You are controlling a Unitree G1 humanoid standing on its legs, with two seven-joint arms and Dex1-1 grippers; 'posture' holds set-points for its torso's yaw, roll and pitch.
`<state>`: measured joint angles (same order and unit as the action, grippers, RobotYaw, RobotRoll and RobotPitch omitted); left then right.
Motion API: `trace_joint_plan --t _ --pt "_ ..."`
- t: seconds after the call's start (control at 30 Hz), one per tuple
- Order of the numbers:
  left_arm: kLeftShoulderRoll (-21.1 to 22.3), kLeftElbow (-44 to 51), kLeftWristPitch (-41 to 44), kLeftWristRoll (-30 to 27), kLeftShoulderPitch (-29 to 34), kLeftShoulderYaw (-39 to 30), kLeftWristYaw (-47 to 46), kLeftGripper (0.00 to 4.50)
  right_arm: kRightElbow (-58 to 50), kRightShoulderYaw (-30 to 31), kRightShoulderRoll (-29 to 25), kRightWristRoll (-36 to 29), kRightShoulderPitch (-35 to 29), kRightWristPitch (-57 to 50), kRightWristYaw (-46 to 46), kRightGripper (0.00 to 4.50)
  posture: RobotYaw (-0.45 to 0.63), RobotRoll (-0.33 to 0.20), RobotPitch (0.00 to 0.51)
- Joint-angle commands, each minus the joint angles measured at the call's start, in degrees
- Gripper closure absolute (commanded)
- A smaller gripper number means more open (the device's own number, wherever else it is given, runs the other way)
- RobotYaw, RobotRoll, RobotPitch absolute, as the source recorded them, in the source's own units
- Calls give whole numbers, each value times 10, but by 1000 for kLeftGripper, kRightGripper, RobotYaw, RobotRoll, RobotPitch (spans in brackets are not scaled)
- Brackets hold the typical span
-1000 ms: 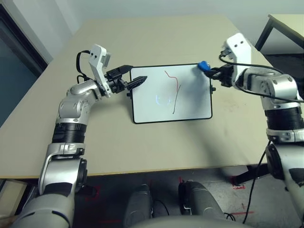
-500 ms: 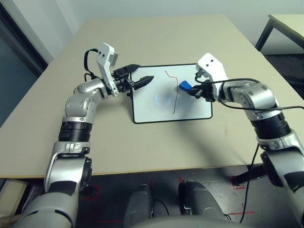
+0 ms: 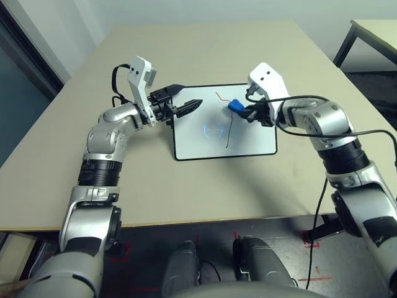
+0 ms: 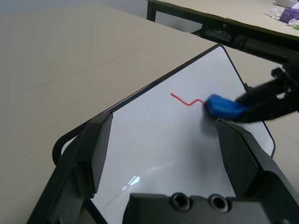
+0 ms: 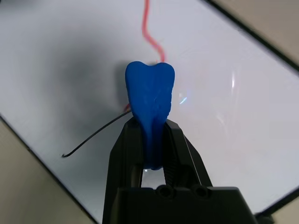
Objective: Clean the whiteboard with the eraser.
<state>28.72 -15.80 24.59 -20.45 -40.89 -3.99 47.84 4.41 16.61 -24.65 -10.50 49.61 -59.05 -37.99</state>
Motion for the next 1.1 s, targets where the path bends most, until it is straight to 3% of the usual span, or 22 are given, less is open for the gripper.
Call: trace_joint_plan --t 0.03,0.23,0.43,0.53,0.87,1.1 --pt "1 13 8 0 7 0 -3 0 -60 35 -10 -12 -44 -54 -12 3946 -53 0 72" --pt "1 22 13 -2 10 -1 -7 0 -92 40 -11 -14 -64 -79 -6 3946 -53 0 73" --pt "1 40 22 -5 18 -2 -12 0 30 -16 17 13 14 -5 43 3946 -50 0 74" --pt "1 47 26 -6 21 -3 -15 0 59 -15 15 20 26 13 44 3947 -49 0 73" --pt "-3 55 33 -8 20 -2 -20 0 -85 49 -23 -3 -50 -97 3 3949 -54 0 69" --pt "-7 56 33 -8 20 -1 -21 0 -8 13 1 19 4 -49 39 3951 -55 0 67"
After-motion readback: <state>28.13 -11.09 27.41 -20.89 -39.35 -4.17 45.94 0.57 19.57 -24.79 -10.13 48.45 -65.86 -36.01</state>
